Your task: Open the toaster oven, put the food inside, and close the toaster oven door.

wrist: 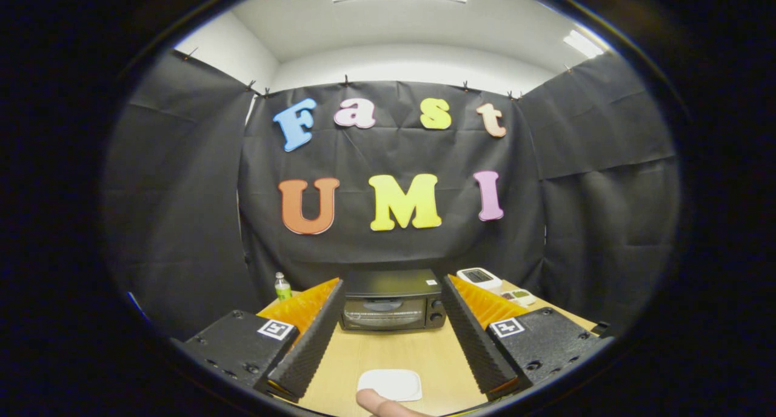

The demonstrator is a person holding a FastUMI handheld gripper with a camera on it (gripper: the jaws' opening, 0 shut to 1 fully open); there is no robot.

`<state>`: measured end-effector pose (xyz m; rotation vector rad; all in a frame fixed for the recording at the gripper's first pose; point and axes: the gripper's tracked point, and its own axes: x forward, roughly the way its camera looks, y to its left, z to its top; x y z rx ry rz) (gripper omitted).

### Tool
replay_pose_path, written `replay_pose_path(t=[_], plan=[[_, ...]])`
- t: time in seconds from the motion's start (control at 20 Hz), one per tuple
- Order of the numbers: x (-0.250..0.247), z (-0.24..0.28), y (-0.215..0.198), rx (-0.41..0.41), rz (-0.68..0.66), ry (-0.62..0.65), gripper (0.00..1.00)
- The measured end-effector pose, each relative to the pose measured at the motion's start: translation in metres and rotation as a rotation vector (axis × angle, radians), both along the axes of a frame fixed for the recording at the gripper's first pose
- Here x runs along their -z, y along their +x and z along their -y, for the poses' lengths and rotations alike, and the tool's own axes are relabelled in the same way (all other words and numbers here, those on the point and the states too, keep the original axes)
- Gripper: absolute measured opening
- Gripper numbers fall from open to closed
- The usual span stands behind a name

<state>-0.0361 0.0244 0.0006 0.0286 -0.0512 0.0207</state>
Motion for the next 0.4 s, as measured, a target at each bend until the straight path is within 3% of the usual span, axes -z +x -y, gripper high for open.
replay_pose_path(t=[0.25, 0.4], plan=[[-0.003, -0.005, -0.018, -0.029, 0.009, -0.047, 1.00], [0.002, 0.002, -0.024, -0.005, -0.010, -0.060, 1.00]])
